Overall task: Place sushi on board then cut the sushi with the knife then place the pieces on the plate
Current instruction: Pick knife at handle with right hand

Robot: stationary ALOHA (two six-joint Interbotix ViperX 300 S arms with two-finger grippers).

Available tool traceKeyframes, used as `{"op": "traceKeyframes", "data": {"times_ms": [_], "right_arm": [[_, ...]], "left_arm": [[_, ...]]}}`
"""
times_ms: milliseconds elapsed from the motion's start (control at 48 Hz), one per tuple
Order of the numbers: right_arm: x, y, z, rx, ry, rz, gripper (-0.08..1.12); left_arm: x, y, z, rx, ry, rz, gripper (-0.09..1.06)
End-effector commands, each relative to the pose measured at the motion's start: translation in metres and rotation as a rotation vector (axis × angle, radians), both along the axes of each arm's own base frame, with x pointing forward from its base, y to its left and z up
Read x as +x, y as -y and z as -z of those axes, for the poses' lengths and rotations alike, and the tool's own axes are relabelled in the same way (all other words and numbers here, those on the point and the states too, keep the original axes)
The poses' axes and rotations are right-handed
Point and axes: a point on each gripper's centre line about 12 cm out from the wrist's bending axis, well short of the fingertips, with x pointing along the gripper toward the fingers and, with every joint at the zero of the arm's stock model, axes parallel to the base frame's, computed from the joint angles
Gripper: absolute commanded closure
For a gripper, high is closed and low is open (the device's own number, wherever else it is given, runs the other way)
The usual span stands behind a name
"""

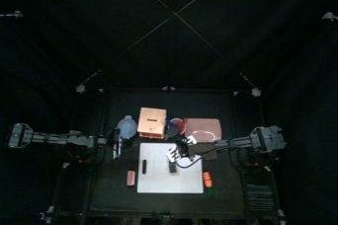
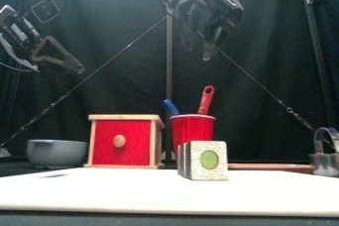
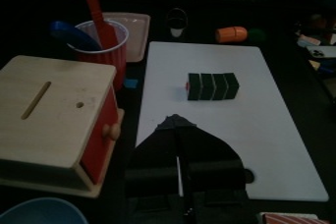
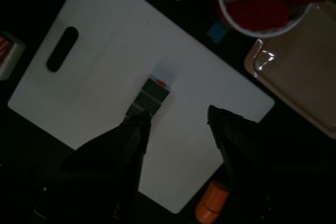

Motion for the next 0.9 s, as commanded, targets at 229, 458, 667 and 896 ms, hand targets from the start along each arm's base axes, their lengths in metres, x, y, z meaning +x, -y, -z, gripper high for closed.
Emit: {"op": "traceKeyframes", "data": {"times_ms": [229, 458, 667, 896], "right_arm": [[-0.040, 0.079, -0.045, -0.032, 0.017, -0.063, 0.20], [-0.043, 0.116, -0.033, 0.067, -0.053, -0.241, 0.19], [-0.039, 0.142, -0.021, 0.129, -0.105, -0.365, 0.19], [-0.029, 0.169, 0.000, 0.197, -0.134, -0.443, 0.19]], "left_arm": [[0.006, -0.002, -0.013, 0.001, 0.038, -0.007, 0.98], [0.006, -0.005, -0.013, -0.004, 0.039, -0.025, 0.98], [0.005, -0.009, -0.013, -0.022, 0.039, -0.049, 0.98], [0.005, -0.013, -0.012, -0.031, 0.038, -0.072, 0.98]]}}
